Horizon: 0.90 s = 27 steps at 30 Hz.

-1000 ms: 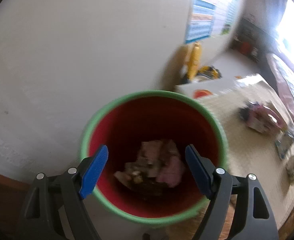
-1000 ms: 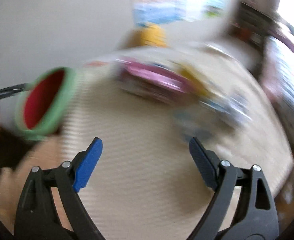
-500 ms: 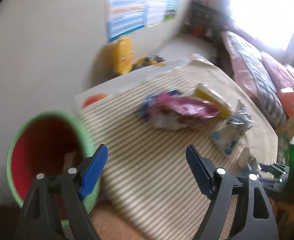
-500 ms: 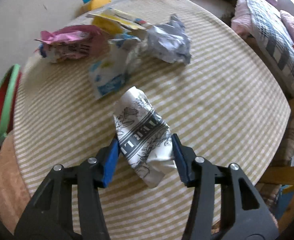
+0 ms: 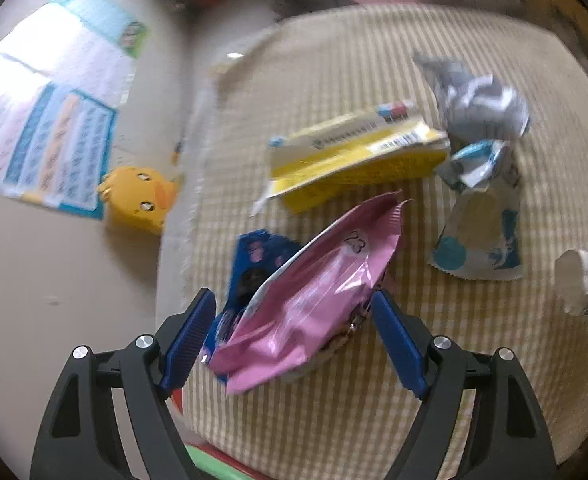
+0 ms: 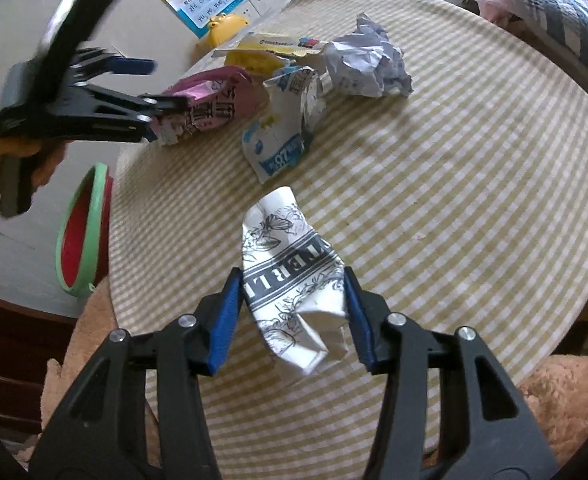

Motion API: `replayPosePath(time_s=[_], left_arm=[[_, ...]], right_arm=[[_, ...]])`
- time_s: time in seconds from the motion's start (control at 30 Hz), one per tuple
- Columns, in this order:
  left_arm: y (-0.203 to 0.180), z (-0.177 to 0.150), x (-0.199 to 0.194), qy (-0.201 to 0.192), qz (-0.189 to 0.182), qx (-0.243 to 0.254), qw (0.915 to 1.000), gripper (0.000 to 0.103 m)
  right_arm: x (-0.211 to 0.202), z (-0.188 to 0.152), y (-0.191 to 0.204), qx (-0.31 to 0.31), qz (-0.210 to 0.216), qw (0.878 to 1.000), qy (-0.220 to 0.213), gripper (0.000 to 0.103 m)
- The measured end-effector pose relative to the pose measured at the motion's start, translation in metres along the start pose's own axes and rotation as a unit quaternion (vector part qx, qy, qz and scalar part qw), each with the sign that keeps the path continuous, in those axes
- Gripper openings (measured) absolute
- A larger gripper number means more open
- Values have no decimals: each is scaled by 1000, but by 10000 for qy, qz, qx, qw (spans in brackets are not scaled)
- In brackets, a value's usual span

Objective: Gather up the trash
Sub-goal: 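Grasp the crumpled black-and-white paper with the right gripper while the left approaches a pink bag, then grasp the pink snack bag with the left gripper and lift it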

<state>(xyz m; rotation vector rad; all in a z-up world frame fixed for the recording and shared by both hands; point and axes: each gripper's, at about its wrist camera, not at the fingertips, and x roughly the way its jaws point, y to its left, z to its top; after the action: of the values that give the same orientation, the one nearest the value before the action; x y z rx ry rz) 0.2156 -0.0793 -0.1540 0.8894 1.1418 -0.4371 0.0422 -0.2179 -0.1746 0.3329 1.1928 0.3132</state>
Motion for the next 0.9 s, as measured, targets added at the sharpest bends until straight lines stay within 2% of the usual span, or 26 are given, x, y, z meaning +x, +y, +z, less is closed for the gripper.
replayPosePath(time_s=[0.13,0.17,0.2,0.33,0.43,0.53,0.63,0.8,0.9], left_arm=[[-9,8,23,434,-137,264,9986,76],[-12,8,25,463,-224,235,9984,74],[-14,7,24,465,-297,211,9983,63],[-23,2,14,276,-241,173,9992,55],[-20,-9,0,80,-504,-238,9984,46],[-18,-22,-13,-116,-536,-644,9964,38],[-8,-40,-27,-325,-687,-1304,9885,35],[8,-71,-49,-748,-917,-2306,9658,35],[13,-89,-64,-1037,-1070,-2804,9483,35]], right_arm=[[1,1,-2,19,63,10000,11,48],[0,0,-3,49,86,10000,3,48],[0,1,-5,77,105,9999,-4,48],[-1,1,-7,119,149,9998,11,48],[-4,1,-8,82,128,9999,19,48],[-4,1,-8,98,102,9999,19,48],[1,3,-5,63,42,10000,48,48],[8,2,1,24,-63,9999,96,48],[12,1,4,12,-124,9998,130,48]])
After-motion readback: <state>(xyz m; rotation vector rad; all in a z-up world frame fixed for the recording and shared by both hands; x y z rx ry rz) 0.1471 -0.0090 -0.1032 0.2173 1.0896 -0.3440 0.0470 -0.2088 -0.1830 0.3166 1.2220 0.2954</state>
